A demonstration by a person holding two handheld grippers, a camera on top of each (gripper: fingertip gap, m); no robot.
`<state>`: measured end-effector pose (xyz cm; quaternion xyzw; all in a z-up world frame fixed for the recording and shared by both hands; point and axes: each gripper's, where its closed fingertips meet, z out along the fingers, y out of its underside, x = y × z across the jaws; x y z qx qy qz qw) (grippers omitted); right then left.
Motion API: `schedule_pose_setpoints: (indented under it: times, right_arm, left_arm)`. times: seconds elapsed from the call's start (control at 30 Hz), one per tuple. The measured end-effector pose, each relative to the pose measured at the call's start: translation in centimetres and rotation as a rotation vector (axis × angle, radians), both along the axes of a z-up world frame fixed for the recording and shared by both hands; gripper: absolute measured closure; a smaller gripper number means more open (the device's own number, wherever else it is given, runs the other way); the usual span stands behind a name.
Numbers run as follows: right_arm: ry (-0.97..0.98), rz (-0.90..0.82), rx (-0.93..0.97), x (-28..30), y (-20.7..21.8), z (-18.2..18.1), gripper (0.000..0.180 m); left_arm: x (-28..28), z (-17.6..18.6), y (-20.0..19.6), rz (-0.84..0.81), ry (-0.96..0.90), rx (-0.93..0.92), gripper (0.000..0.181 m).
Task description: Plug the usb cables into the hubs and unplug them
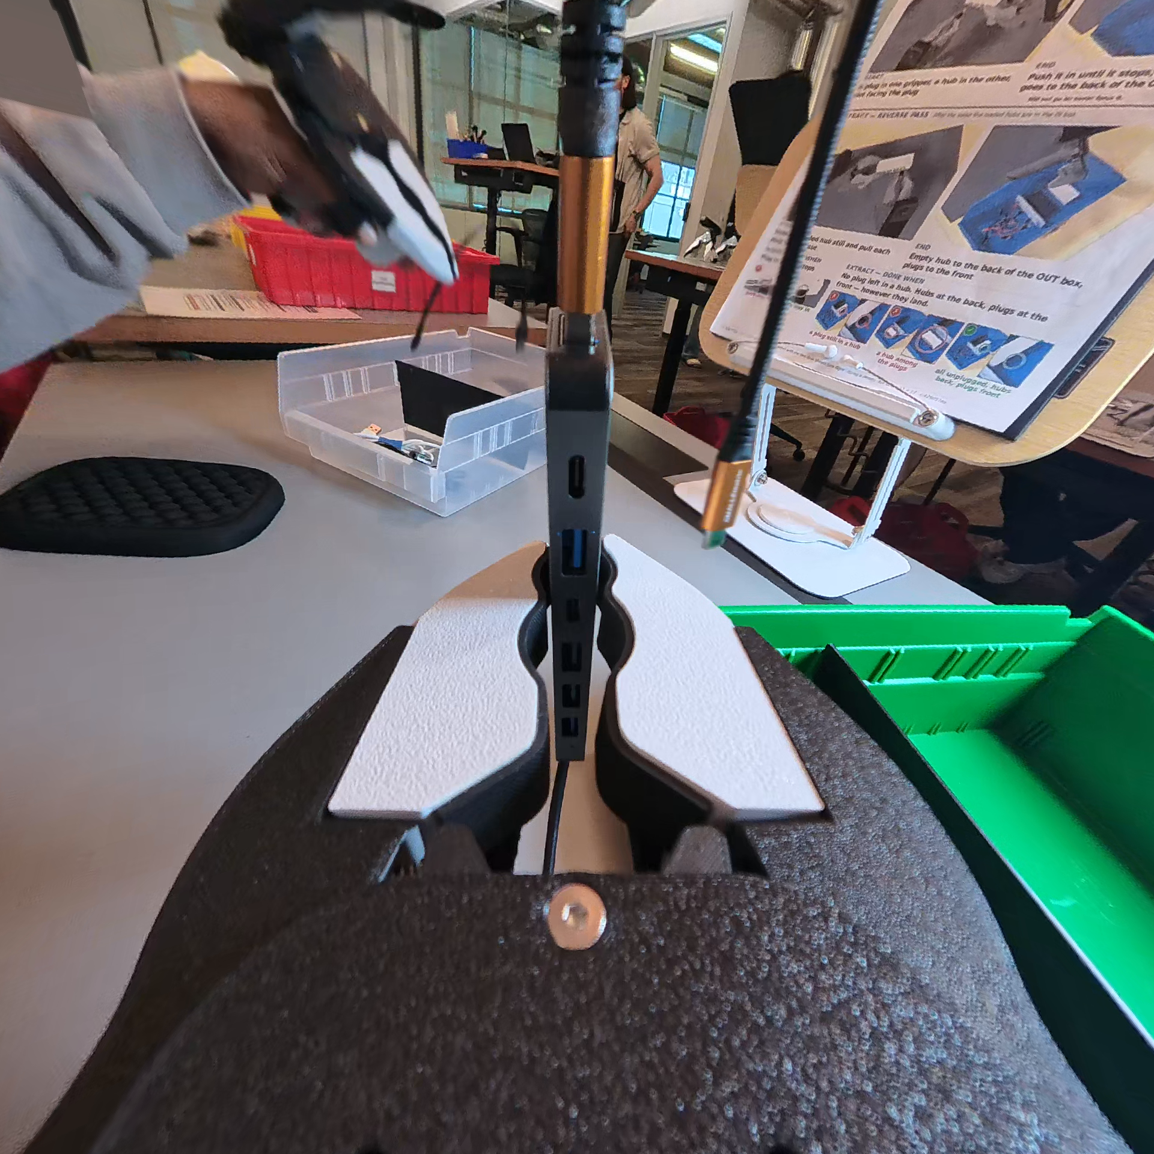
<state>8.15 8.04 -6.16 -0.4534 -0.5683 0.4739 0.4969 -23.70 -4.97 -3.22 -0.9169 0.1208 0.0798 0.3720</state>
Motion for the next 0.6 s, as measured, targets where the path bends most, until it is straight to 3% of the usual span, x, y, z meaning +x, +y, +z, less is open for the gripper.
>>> schedule_pose_setpoints:
  times: [0.03, 0.17, 0.27, 0.33, 0.47, 0.6]
  right_arm:
    - [0.003, -0.003, 0.002, 0.0, 0.0, 0.1, 0.169]
    - [0.005, -0.028, 0.020, 0.1, 0.2, 0.2, 0.169]
    - [0.002, -0.045, 0.028, 0.1, 0.5, 0.1, 0.169]
    - [-0.008, -0.059, 0.043, 0.1, 0.7, -0.1, 0.169]
    - [-0.039, -0.082, 0.077, -0.2, 1.0, -0.8, 0.169]
    - [-0.077, -0.113, 0.138, -0.3, 1.3, -1.7, 0.169]
  left_arm:
    - [0.9, 2.2, -0.1, -0.027, 0.021, 0.043, 0.177]
    - [7.6, 7.4, 0.0, -0.209, 0.026, 0.162, 0.177]
    - [14.0, 6.4, 0.3, -0.413, 0.020, 0.186, 0.177]
    - [18.3, 3.6, 0.5, -0.550, 0.025, 0.166, 0.177]
    - [25.0, -5.5, 0.6, -0.791, 0.071, 0.024, 0.177]
    - [29.4, -13.3, -2.4, -1.119, 0.174, -0.133, 0.176]
